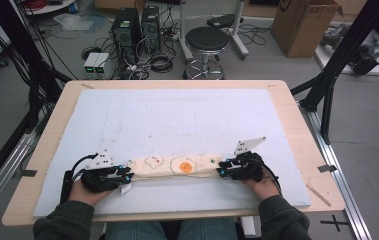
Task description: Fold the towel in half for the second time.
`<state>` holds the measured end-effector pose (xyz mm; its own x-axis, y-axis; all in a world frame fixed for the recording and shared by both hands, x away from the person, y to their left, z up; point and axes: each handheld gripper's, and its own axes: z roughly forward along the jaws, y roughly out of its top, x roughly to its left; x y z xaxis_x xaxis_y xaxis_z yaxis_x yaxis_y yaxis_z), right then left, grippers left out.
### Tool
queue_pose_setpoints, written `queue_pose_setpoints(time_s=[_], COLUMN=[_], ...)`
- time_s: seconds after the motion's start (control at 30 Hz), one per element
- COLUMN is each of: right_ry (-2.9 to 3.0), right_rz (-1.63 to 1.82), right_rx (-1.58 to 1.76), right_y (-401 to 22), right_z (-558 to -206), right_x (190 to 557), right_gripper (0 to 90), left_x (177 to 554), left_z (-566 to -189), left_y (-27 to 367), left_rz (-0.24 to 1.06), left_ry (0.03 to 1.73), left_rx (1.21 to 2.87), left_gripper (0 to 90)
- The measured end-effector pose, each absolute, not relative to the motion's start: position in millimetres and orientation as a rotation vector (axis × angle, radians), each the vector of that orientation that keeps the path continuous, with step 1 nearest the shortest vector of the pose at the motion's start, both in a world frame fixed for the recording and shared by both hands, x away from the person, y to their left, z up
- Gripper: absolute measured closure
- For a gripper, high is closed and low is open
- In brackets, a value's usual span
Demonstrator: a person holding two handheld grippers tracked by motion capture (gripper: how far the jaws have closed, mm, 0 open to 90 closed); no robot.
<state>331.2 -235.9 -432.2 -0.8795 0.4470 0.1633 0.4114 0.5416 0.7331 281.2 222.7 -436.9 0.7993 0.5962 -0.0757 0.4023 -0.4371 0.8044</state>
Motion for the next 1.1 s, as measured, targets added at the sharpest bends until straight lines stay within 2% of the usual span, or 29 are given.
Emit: queue_pose_setpoints(time_s=[0.27, 0.4, 0.57, 0.77, 0.9, 1.1], right_ry=[2.719, 2.697, 2.679, 2.669, 2.699, 2.769], right_rz=[1.335, 1.384, 1.442, 1.449, 1.372, 1.274], right_rx=[0.746, 0.716, 0.700, 0.699, 0.743, 0.714], right_y=[-235, -234, -230, -214, -200, -188], right_z=[-426, -419, -408, -396, -404, -420], right_x=[328, 328, 331, 342, 351, 350], right_gripper=[54.2, 51.3, 51.6, 56.5, 59.9, 60.1], left_x=[278, 276, 275, 275, 275, 276], left_z=[-433, -430, -428, -428, -426, -420], left_y=[225, 227, 230, 230, 231, 233], left_rz=[0.267, 0.267, 0.268, 0.266, 0.259, 0.269], left_ry=[0.744, 0.745, 0.743, 0.741, 0.745, 0.746], left_rx=[2.056, 2.047, 2.041, 2.038, 2.010, 1.984], left_gripper=[57.6, 55.1, 54.9, 55.6, 55.6, 55.2])
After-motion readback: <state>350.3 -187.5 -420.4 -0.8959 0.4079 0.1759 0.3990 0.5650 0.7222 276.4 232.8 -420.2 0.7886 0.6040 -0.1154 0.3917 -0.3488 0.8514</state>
